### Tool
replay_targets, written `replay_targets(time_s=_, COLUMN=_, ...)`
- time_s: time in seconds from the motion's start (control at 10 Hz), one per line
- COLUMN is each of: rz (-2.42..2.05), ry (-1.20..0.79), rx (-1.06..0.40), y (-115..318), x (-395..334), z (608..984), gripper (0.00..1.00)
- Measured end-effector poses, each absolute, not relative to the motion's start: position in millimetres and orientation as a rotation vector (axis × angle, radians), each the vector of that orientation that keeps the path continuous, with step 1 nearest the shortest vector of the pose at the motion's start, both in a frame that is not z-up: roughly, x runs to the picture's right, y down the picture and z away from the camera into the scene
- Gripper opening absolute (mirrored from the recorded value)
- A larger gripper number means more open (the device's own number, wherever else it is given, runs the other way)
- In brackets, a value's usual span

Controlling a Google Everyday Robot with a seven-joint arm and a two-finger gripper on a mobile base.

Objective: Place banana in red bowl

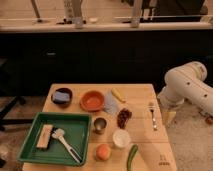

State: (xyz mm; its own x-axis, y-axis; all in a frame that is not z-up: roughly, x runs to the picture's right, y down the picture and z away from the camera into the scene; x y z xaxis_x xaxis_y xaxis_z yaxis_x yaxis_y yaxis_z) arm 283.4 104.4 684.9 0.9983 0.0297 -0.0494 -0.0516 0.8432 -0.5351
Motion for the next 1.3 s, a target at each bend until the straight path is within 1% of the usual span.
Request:
replay_targets(time_s=0.9, rz=0.047, ry=0.038, rx=-0.564, y=104.1, x=284.1, z=685.0, gripper=0.8)
replay_targets(time_s=1.3, rz=0.233, ry=0.029, rx=-0.526, y=85.2, x=284.0, z=694.2, gripper=0.8)
